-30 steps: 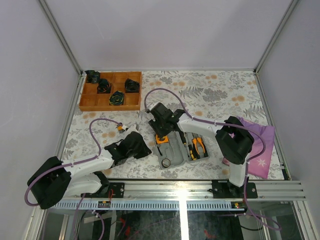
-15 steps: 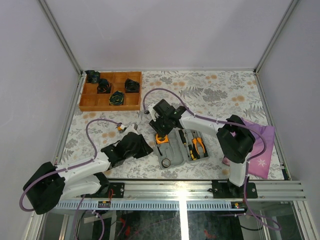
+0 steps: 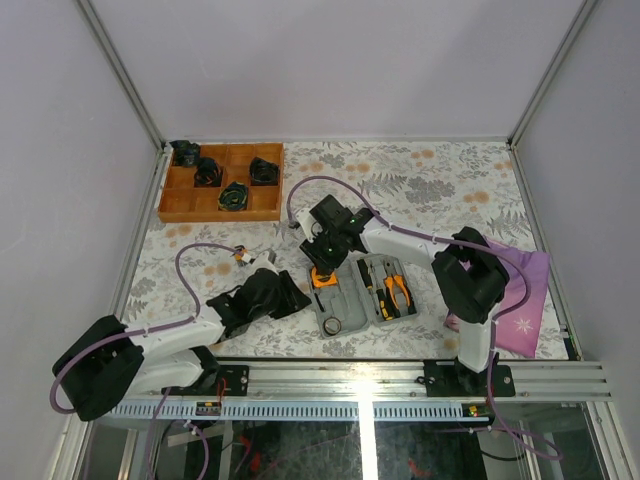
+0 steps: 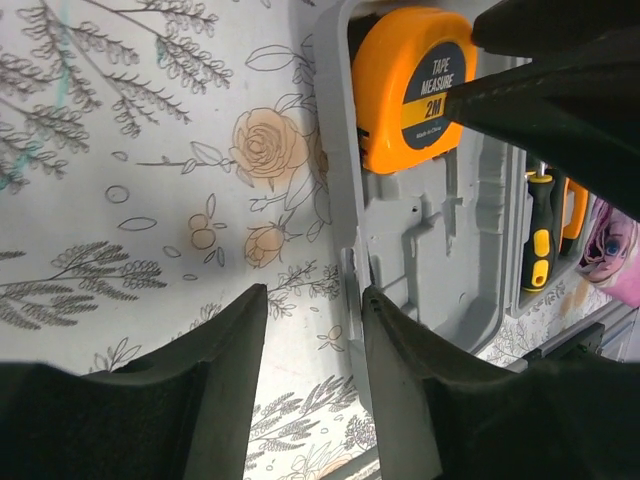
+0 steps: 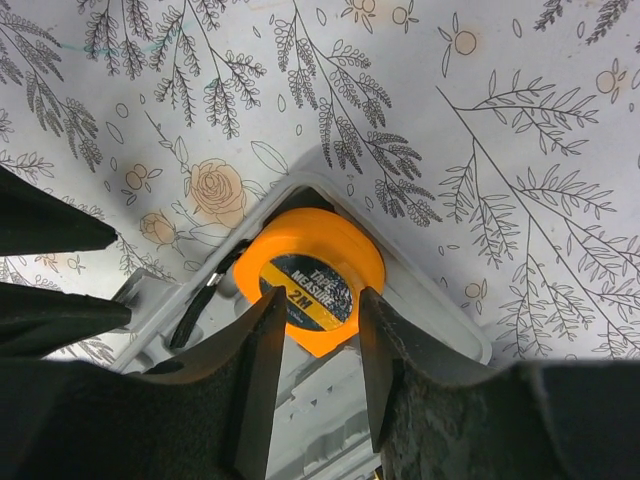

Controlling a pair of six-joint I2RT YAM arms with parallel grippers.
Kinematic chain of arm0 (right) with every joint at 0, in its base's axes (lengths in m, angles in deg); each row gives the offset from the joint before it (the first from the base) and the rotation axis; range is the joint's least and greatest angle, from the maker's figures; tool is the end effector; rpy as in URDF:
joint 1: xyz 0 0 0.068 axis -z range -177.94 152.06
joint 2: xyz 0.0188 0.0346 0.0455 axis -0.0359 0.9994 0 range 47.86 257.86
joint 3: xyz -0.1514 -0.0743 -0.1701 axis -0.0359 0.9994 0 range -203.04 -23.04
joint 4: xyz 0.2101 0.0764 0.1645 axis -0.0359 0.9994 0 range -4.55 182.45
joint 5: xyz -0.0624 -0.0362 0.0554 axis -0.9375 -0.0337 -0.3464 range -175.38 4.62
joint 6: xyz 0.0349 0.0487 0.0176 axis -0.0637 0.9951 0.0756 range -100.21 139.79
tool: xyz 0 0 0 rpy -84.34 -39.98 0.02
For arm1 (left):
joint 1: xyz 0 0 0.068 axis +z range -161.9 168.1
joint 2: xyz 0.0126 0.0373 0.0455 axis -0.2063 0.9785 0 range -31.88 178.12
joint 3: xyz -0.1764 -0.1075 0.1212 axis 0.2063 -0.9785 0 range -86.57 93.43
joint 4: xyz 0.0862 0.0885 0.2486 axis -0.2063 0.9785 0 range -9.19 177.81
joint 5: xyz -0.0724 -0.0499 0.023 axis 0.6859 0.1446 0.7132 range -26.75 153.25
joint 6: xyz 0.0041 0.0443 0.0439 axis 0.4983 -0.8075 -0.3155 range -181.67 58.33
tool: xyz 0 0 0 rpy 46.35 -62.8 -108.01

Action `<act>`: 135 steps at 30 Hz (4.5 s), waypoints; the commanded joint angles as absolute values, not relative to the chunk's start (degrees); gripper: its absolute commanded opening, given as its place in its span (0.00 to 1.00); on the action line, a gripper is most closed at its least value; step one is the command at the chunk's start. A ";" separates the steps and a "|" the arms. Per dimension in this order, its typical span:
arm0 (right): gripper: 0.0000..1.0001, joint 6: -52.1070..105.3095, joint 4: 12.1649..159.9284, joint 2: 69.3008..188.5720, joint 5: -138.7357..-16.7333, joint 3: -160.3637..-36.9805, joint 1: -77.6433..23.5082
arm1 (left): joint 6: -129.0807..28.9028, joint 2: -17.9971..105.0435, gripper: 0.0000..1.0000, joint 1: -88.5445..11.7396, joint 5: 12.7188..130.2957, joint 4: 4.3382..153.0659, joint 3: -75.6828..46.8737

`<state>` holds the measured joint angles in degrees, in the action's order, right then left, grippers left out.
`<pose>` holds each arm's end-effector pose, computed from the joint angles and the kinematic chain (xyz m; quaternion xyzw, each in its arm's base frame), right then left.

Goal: Sort the tools into containers
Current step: Place the engineering item in the storage box, then pick up the engineering item from the center of the board.

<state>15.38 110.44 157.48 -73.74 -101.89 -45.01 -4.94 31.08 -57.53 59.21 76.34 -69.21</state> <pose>0.2797 0.3147 0.1474 -0.4398 0.8435 0.1968 0.2375 0.1657 -0.1645 0.0926 -0.1026 0.9042 -0.3019 0.2841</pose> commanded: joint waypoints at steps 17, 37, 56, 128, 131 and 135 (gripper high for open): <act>0.34 13.68 114.14 161.53 -73.43 -104.70 -44.34 | -5.04 35.87 0.31 -56.56 60.06 67.14 -68.74; 0.33 17.54 120.23 168.99 -80.59 -108.53 -48.08 | -5.86 37.77 0.26 -56.38 60.95 67.66 -67.43; 0.39 26.97 111.24 152.55 -92.58 -104.45 -50.74 | -5.33 34.51 0.21 -56.30 59.41 72.00 -68.14; 0.60 41.37 95.45 118.20 -97.69 -73.82 -51.38 | -12.10 32.54 0.69 -32.39 41.71 114.96 -42.51; 0.60 42.58 94.41 114.41 -97.68 -70.20 -51.31 | -13.15 38.17 0.70 -30.24 40.78 114.33 -41.09; 0.60 43.88 92.89 111.47 -96.49 -66.26 -51.29 | -14.67 46.59 0.71 -28.23 41.56 112.32 -39.22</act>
